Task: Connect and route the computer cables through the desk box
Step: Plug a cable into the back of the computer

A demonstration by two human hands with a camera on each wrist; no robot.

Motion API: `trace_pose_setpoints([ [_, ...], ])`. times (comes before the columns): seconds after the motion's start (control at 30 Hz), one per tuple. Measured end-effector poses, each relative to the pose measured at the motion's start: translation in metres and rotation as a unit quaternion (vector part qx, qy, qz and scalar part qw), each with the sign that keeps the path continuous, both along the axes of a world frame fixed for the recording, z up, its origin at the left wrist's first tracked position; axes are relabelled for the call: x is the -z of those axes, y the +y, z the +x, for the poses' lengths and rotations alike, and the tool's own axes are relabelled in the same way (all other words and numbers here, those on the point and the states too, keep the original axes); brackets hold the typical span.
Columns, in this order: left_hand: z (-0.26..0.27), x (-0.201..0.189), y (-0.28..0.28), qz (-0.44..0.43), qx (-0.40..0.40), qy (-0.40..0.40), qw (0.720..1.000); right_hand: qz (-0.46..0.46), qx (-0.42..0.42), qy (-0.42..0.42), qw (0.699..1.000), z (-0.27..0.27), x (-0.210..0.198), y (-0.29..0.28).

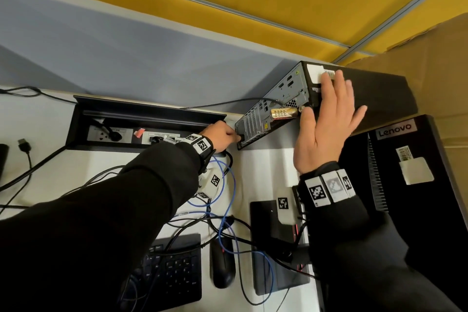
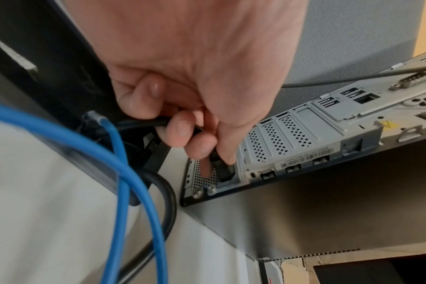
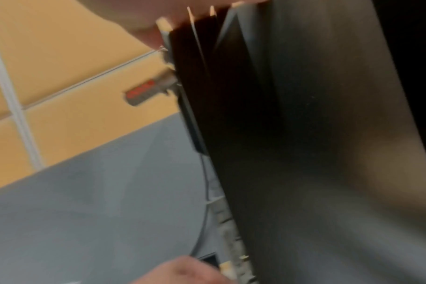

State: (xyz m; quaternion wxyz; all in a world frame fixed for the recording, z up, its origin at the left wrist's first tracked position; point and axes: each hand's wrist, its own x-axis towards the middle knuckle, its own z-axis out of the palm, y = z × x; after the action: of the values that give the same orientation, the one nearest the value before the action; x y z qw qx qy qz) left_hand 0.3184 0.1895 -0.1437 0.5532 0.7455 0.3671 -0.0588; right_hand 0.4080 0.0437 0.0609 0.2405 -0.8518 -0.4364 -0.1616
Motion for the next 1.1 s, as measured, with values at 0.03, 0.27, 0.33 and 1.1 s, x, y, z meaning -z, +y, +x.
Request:
trace_pose_setpoints([
  [0.03, -0.001, -0.003, 0.0, -0.006, -0.003, 0.002, 1.0, -0.001, 0.004, -0.014, 1.0, 0.004, 0.004, 0.001],
  [0.27, 0.005, -0.001, 0.002, 0.016, -0.007, 0.018, 1.0, 0.024, 0.022, -0.111, 0.993, 0.017, 0.022, 0.004],
  [0.33, 0.007, 0.001, -0.002, 0.045, 0.0, 0.033, 0.998, 0.043, 0.026, -0.116, 0.992, 0.018, 0.026, 0.006],
  [1.1, 0.01, -0.003, -0.008, -0.017, -0.057, 0.034, 0.998, 0.072, 0.042, -0.111, 0.99, 0.007, 0.028, 0.013],
])
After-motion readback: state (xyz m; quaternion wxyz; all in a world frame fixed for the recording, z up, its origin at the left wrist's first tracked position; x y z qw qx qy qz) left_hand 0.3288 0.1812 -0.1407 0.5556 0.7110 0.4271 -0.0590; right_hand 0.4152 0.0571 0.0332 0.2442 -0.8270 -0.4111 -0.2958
